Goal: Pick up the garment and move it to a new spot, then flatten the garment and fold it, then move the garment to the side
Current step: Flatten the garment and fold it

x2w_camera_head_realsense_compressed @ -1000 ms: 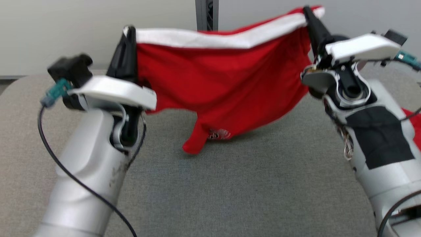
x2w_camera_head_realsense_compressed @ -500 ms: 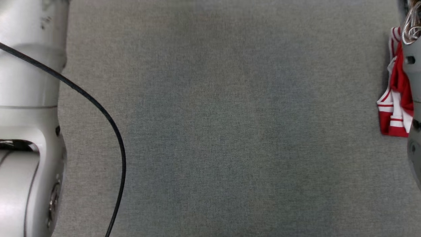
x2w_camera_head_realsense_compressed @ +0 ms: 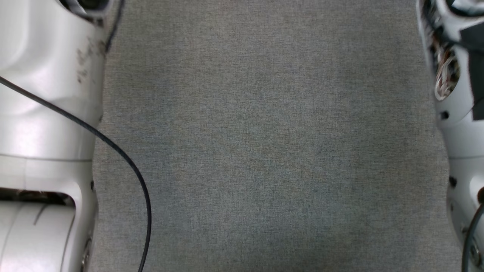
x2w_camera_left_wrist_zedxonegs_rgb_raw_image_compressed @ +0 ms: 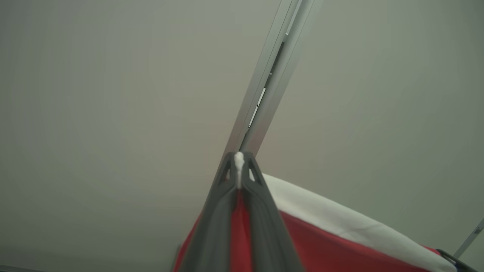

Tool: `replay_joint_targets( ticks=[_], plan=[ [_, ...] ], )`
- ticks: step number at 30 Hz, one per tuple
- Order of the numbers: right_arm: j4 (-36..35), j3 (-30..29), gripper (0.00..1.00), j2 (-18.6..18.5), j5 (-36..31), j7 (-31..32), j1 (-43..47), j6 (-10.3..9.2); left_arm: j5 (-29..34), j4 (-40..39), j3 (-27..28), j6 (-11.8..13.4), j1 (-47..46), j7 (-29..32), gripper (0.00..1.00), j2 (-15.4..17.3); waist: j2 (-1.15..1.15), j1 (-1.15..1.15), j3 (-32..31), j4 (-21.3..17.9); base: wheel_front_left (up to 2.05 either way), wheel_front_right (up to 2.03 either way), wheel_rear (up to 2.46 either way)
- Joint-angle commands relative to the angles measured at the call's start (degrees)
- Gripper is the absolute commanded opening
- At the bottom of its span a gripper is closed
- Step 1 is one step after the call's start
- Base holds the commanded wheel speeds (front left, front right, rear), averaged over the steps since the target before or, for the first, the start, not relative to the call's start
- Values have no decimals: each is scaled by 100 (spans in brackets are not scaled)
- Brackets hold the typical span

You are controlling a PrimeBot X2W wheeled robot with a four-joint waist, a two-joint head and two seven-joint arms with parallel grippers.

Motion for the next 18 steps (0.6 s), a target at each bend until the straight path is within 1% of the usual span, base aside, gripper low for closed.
replay_joint_targets(
  ticks=[1, 6, 11, 13, 15, 18],
  plan=[
    [7, -2, 0, -49, 15, 40, 78, 15, 22, -3, -16, -35, 53, -6, 0, 27, 0, 0, -33, 21, 0, 0, 0],
    [121, -61, 0, -48, 2, 182, 714, 15, -47, 165, -188, -117, 632, -6, 0, 28, 0, 0, -244, 73, 0, 0, 0],
    [173, -101, 0, -50, -19, 312, 1371, 15, 124, 279, -356, -213, 1241, -7, 0, 28, 0, 0, -626, 94, 0, 0, 0],
    [212, -86, 0, -47, -53, 378, 1644, 15, 329, 362, -446, -246, 1524, -6, 0, 28, 0, 0, -824, 110, 0, 0, 0],
    [266, -61, 0, -46, -120, 476, 1909, 15, 829, 472, -700, -263, 1745, -7, 0, 23, 0, 0, -1002, 151, 0, 0, 0],
    [387, -76, 0, -54, -191, 570, 2304, 15, 1139, 721, -825, -326, 2152, -7, 0, 39, 0, 0, -1294, 187, 0, 0, 0]
  ],
)
